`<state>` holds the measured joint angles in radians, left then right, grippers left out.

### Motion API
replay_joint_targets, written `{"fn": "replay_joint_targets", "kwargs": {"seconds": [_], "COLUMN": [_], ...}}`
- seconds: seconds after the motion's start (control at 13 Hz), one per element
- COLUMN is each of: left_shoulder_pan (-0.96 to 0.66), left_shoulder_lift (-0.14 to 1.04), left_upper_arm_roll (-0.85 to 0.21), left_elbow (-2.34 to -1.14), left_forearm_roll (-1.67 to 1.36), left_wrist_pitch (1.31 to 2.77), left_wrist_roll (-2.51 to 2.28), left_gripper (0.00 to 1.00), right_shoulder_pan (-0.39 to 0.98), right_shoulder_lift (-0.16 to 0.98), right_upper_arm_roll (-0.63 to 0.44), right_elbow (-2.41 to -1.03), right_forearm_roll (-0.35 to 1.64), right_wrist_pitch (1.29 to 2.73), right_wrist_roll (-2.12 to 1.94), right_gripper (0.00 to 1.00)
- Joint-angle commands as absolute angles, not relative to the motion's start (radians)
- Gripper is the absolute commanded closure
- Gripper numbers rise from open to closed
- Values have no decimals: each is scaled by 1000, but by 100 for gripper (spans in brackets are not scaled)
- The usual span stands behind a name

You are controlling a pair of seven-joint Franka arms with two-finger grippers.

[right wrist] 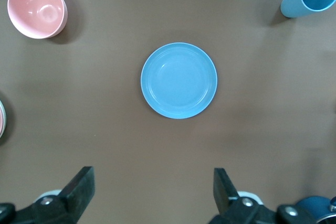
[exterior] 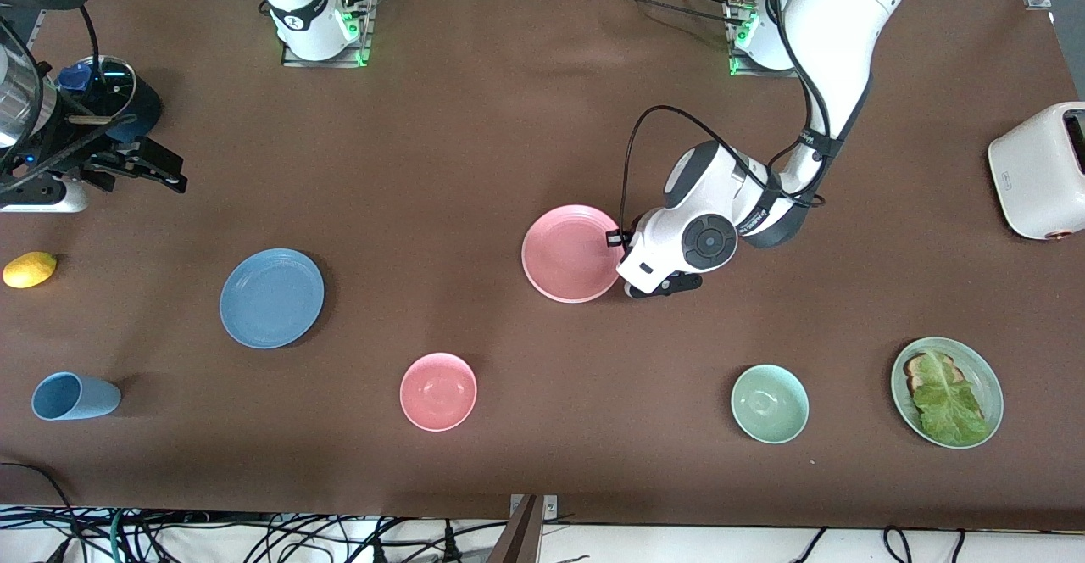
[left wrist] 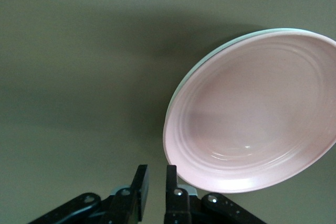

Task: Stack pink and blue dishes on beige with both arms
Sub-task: 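Release the pink plate and return the left gripper to rest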

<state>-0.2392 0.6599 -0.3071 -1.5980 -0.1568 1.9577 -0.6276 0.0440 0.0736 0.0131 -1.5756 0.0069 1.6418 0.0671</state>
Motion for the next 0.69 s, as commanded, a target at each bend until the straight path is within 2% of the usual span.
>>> {"fn": "replay_joint_targets", "kwargs": {"seconds": [0.0,0.62], "left_shoulder_pan": [-252,-134], "left_shoulder_lift": [667,608], "left_upper_arm_roll": [-298,-290], "left_elbow": [-1554,-1549], "left_forearm_roll": [-135,-60], "left_wrist_pitch": [1948,1876], "left_wrist_roll": [-661,-646], "left_gripper": [0,0], "right_shoulder_pan": [37,37], "right_shoulder_lift": [60,60], "right_upper_arm_roll": [15,15], "right_elbow": [-1594,-1594], "right_forearm_roll": [23,23], "right_wrist_pitch": [1654,1654], "right_wrist_roll": [57,57], "right_gripper": [0,0]}}
